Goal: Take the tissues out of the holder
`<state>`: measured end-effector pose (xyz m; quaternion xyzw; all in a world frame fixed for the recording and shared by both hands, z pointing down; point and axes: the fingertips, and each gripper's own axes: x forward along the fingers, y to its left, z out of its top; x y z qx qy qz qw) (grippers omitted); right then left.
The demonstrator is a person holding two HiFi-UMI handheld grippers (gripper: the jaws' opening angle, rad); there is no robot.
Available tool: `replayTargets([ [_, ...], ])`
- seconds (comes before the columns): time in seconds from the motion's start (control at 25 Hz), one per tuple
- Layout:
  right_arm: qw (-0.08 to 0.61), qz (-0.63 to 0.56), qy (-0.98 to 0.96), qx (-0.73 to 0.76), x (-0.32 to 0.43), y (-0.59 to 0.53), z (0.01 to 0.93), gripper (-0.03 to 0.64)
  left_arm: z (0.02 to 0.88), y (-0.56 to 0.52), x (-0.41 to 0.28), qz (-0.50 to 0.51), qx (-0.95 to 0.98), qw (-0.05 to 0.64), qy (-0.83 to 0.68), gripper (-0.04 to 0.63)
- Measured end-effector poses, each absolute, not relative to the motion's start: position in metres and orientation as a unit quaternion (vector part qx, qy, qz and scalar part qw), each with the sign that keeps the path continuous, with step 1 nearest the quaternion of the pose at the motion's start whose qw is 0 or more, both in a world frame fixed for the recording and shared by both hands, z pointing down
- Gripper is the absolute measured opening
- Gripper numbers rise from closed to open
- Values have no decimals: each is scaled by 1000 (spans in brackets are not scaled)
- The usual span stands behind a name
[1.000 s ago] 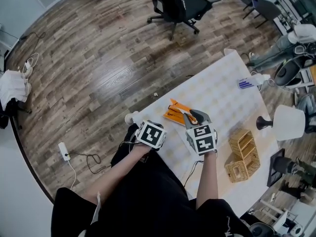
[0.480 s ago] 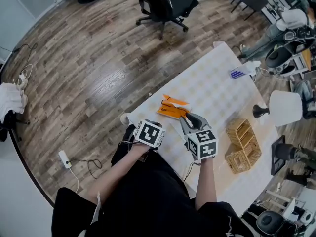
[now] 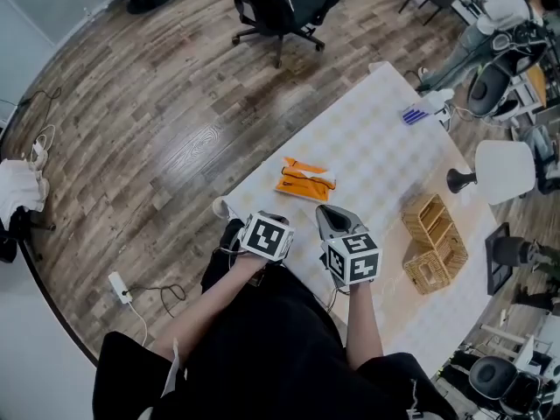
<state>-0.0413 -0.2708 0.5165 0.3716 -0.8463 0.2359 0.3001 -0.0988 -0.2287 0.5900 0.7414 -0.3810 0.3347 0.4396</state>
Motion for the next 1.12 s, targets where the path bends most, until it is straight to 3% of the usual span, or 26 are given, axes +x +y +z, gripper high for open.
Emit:
replayTargets([
  [1.12,373,401,-741,390,-29,-193,580,12,606,-184,-92,332,737,439,-392,-2],
])
